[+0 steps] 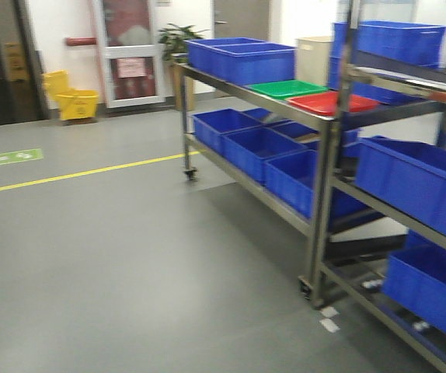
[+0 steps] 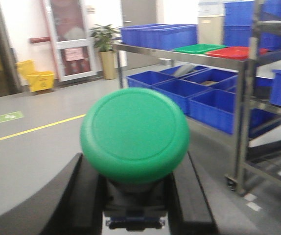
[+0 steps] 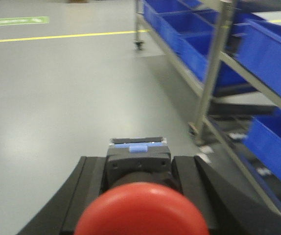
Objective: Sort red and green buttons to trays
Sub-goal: 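Drive the base away from the table past the blue bin shelves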
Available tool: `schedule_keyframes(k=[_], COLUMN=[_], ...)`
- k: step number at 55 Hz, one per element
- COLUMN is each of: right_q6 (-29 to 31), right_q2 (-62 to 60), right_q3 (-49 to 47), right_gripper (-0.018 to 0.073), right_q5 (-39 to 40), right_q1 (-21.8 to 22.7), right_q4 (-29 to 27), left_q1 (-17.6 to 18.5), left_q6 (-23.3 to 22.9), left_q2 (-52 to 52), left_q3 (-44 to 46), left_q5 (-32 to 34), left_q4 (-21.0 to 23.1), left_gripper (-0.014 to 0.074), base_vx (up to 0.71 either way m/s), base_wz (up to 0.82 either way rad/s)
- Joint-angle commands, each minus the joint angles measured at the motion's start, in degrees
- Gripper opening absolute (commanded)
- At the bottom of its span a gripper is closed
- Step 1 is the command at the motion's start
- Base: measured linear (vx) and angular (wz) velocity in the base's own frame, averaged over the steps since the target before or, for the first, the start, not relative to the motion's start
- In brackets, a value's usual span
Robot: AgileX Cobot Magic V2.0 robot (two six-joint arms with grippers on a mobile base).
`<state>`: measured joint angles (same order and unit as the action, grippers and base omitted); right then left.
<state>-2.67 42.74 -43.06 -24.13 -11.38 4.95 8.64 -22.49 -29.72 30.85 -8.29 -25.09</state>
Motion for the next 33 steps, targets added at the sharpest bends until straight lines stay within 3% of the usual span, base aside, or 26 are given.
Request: schedule_keyframes(k=[1, 33], right_q6=[-0.08, -0.08], right_q2=[-0.30, -0.35], right_q3=[-1.72, -1.72], right_gripper=[-0.0009, -0.0009], right_q5=[5.27, 5.33], right_q1=[0.06, 0.06], right_q4=[0.20, 0.25], left_q1=[0.26, 0.26], left_q6=[-0.53, -0.53], left_q2=[-0.19, -0.14], left_q3=[1.68, 1.68], left_q5=[4.61, 4.75], left_q4=[0.00, 0.00], left_gripper=[0.0003, 0.0003], base_vx=[0.16, 0.19], base_wz=[0.58, 0.52])
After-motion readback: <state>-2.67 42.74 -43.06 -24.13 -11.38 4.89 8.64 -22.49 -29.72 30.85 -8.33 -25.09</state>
